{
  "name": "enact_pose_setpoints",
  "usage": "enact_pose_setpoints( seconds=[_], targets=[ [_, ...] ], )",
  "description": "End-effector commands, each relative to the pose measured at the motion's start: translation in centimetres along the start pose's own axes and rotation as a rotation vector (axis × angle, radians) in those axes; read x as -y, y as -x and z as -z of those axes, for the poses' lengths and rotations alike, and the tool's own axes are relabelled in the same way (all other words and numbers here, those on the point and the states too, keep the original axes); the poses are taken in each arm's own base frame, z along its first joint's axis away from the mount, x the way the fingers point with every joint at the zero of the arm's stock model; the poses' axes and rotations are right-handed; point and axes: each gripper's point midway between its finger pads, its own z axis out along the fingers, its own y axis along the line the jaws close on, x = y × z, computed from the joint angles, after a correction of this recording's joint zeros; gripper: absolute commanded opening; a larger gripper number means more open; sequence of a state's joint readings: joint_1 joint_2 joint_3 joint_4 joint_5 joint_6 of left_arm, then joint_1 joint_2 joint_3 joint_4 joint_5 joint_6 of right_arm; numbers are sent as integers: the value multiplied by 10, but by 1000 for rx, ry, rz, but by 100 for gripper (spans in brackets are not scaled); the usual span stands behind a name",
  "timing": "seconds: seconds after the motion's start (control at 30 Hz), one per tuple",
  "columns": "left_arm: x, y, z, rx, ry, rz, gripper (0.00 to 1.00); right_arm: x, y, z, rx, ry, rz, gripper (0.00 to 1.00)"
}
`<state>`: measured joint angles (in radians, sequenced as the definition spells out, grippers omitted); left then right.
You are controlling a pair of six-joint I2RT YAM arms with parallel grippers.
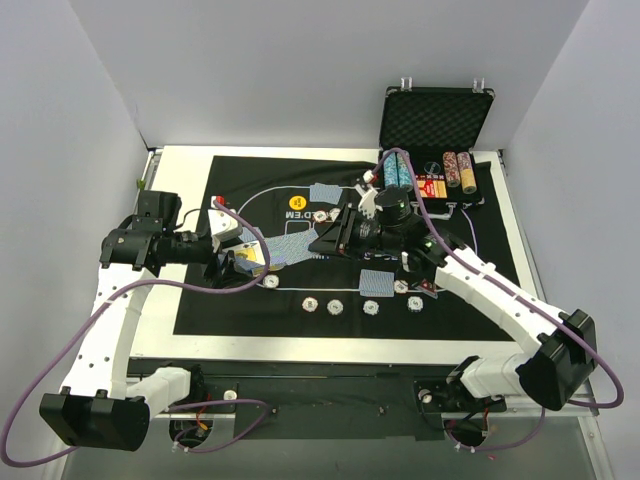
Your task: Distribute texas hold em gaming equipment
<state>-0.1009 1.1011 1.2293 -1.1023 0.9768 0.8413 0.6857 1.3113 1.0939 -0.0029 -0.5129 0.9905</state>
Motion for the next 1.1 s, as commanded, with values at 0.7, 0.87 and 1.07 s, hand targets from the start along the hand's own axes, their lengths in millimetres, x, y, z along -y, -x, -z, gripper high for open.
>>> enact_pose_setpoints(
  seconds=[0.7,0.87,1.07],
  targets=[
    [-2,27,6,85,13,-67,11,-48,17,33,21,60,137,19],
    [-2,27,5,89,8,-63,11,-61,22,34,32,100,125,18],
    [1,24,1,123,-17,-13,7,-78,29,33,53,168,124,9]
  ],
)
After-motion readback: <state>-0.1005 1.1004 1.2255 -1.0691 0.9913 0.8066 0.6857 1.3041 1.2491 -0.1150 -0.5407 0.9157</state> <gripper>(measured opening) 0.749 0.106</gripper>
